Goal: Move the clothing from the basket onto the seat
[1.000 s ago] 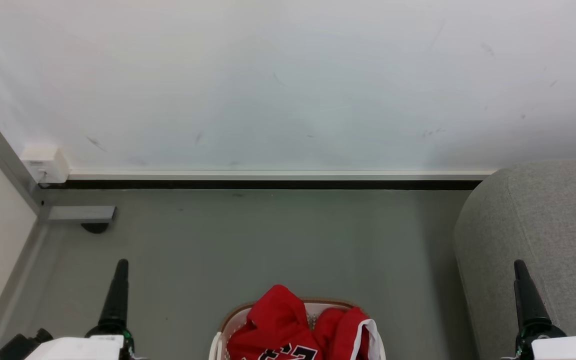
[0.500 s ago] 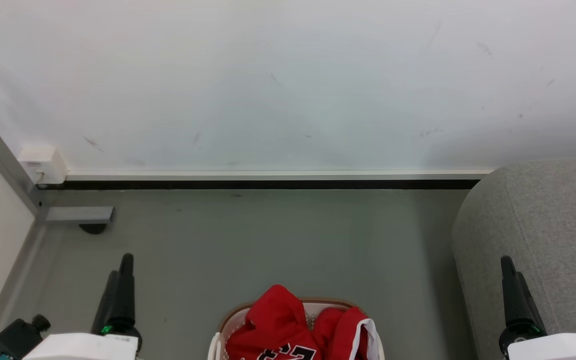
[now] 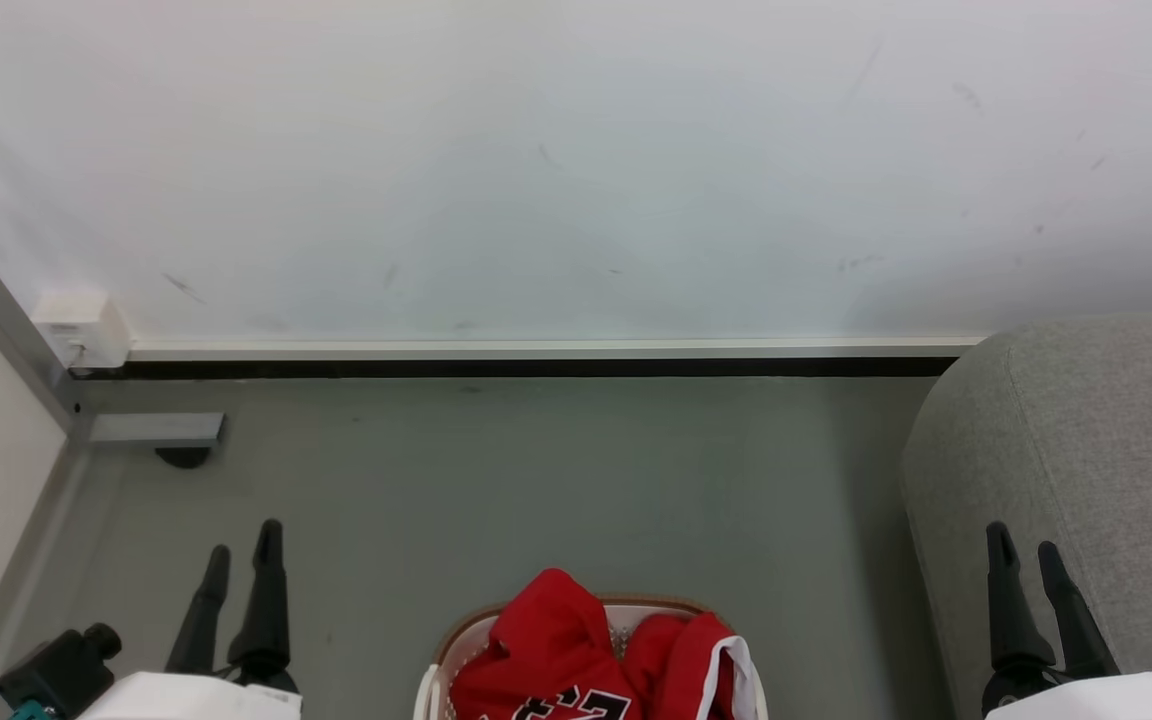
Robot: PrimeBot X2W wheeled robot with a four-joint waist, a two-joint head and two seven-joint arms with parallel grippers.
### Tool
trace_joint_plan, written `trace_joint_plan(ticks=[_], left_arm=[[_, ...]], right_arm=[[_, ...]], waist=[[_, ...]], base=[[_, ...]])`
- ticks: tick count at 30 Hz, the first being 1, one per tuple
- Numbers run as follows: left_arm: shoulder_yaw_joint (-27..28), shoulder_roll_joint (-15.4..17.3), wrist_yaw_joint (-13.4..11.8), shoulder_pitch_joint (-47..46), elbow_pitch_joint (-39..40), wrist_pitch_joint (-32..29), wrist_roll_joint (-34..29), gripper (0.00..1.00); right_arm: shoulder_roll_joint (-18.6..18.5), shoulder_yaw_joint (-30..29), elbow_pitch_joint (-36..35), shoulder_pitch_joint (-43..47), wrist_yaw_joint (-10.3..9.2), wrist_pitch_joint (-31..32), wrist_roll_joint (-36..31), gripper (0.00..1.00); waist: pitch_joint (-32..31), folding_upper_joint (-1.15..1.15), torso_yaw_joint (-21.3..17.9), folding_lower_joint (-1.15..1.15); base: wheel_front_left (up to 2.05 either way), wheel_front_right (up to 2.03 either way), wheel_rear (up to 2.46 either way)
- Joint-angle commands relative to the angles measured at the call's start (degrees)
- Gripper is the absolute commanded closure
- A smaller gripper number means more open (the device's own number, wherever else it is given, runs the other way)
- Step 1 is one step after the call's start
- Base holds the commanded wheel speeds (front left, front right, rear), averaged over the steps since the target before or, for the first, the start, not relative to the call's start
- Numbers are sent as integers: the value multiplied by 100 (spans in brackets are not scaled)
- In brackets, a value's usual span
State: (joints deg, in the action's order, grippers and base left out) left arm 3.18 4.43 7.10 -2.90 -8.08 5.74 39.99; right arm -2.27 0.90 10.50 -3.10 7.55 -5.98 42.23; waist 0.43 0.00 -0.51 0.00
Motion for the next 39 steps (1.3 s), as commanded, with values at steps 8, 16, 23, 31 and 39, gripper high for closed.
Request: trace_joint_plan(ticks=[8, 16, 23, 31, 39], left_arm=[[-18, 34, 10, 40, -76, 206, -781, 0], [-67, 64, 17, 38, -247, 326, -1292, 0], [-64, 64, 19, 40, -217, 436, -1706, 0], [-62, 24, 28, 6, -192, 521, -1988, 0], [-32, -21, 31, -4, -191, 619, -2351, 0]], right_arm=[[-68, 243, 304, -38, -6, -186, -850, 0], [-70, 344, 406, -92, -7, -304, -1462, 0], [-73, 430, 364, -87, -7, -404, -1936, 0], [-76, 509, 354, -81, -8, -495, -2262, 0], [-77, 529, 303, -61, -9, -593, -2524, 0]], waist=[[1, 0, -22, 0], [0, 0, -27, 0], [5, 0, -31, 0], [19, 0, -20, 0], [21, 0, -22, 0]], base=[[0, 0, 0], [0, 0, 0], [0, 0, 0], [0, 0, 0], [0, 0, 0]])
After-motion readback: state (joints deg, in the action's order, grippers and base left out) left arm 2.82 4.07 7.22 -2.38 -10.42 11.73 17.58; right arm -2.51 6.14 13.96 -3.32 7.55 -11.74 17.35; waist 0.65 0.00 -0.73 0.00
